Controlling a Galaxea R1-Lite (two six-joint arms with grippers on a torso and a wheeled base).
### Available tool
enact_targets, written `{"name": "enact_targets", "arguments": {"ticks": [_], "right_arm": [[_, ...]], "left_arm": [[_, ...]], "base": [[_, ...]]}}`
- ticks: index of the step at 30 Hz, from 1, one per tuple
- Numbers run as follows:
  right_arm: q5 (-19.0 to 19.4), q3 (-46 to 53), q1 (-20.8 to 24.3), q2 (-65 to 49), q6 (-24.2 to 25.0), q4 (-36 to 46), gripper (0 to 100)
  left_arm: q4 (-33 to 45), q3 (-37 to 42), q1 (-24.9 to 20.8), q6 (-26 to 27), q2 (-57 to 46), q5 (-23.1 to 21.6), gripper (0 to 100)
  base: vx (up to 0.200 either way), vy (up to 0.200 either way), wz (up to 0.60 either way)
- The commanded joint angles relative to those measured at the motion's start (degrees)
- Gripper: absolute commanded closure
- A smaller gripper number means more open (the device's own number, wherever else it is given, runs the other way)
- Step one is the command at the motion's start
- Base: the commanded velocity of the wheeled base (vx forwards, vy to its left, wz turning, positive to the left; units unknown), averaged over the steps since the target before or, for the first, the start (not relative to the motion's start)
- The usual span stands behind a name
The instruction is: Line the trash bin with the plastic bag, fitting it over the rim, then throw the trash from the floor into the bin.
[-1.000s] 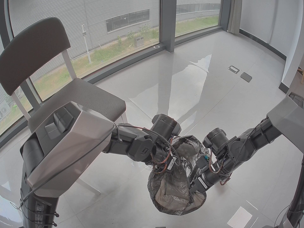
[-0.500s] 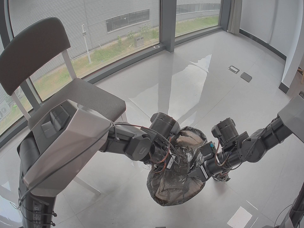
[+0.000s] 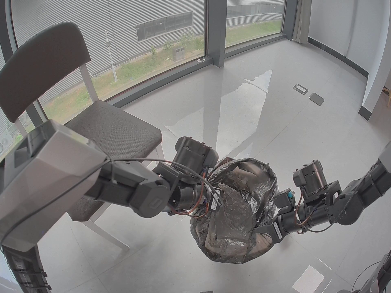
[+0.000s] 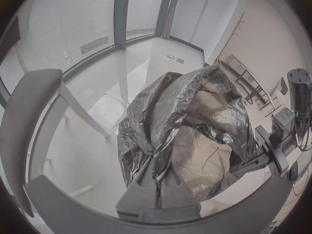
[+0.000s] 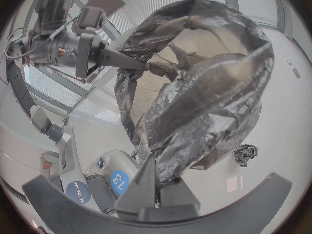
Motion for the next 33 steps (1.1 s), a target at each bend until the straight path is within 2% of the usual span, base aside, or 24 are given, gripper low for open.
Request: {"name": "enact_targets", "arguments": {"ticks": [1,7,13,17,24,33], "right_arm": [[-2.0,4.9,0.0,-4.9,0.1,-1.7,100],[-2.9,6.6,0.1,-5.2,0.3,-3.2,100],[-1.7,5.6,2.8,1.6,6.0,-3.4,100],[-1.7,5.1,4.0,6.3,6.1,-3.2,100],[-1.6,5.3,4.2,6.4,5.4,-1.1,100],[-1.6,-2.7,4.8,8.8,3.9,7.6,100]], "left_arm": [[-3.5,7.8,-0.2,-0.3,-6.0,0.0,100],[-6.2,9.9,-0.5,-0.2,-6.1,0.0,100],[-5.1,9.8,-2.3,0.1,-1.9,-0.2,100],[-4.6,7.2,-2.6,0.0,3.1,-1.9,100],[-0.3,0.6,-2.2,0.0,8.3,-6.2,100],[0.5,-2.2,-0.9,-0.1,10.9,-6.3,100]], "base": [[0.000,0.000,0.00],[0.000,0.000,0.00],[0.000,0.000,0.00],[0.000,0.000,0.00],[0.000,0.000,0.00],[0.000,0.000,0.00]]}}
